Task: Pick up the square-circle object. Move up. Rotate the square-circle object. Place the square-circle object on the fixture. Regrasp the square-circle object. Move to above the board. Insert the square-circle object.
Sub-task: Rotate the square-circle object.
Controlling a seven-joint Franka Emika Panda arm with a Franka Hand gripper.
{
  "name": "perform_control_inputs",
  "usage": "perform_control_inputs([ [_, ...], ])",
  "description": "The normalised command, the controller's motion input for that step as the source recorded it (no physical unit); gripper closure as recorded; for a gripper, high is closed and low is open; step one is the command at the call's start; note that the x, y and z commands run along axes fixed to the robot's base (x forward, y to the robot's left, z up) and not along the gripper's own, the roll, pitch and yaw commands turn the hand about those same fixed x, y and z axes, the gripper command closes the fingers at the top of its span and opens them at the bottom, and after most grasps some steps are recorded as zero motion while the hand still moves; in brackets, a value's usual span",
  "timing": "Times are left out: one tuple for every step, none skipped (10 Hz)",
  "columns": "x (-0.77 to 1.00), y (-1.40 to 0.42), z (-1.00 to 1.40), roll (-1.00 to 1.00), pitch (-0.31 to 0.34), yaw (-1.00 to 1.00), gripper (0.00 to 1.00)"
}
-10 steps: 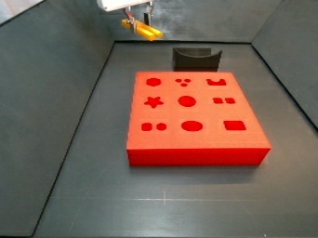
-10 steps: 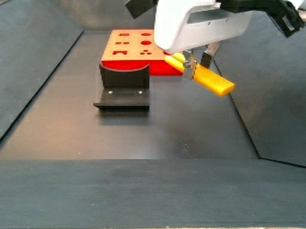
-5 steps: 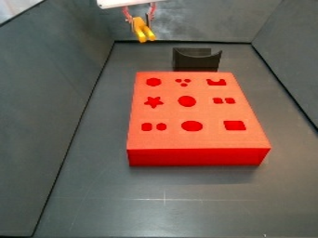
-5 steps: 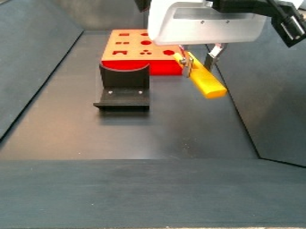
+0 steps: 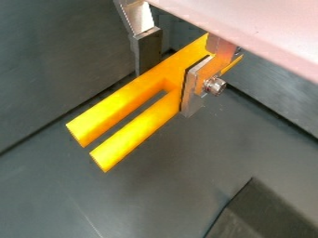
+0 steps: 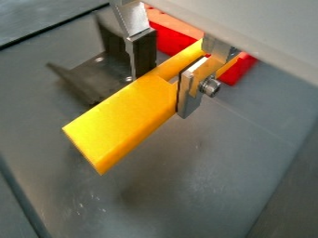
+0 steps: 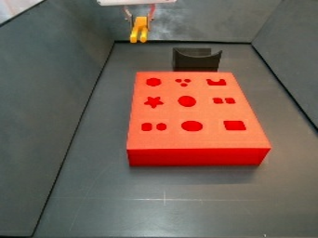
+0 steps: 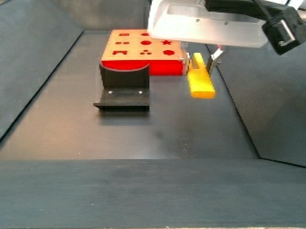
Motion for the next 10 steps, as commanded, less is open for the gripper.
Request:
perform_control_inputs([
  [0.01,0.02,-0.02,0.0,-0.001,-1.0,1.0],
  [0.01,0.02,-0.02,0.0,-0.001,-1.0,1.0],
  [0.01,0.02,-0.02,0.0,-0.001,-1.0,1.0],
  [0.01,0.02,-0.02,0.0,-0.001,-1.0,1.0],
  [0.01,0.02,-0.02,0.0,-0.001,-1.0,1.0],
  [0.01,0.02,-0.02,0.0,-0.001,-1.0,1.0],
  [0.01,0.02,-0.02,0.0,-0.001,-1.0,1.0],
  [0.01,0.02,-0.02,0.0,-0.001,-1.0,1.0],
  [0.01,0.02,-0.02,0.0,-0.002,-1.0,1.0],
  [0.01,0.02,-0.02,0.0,-0.002,-1.0,1.0],
])
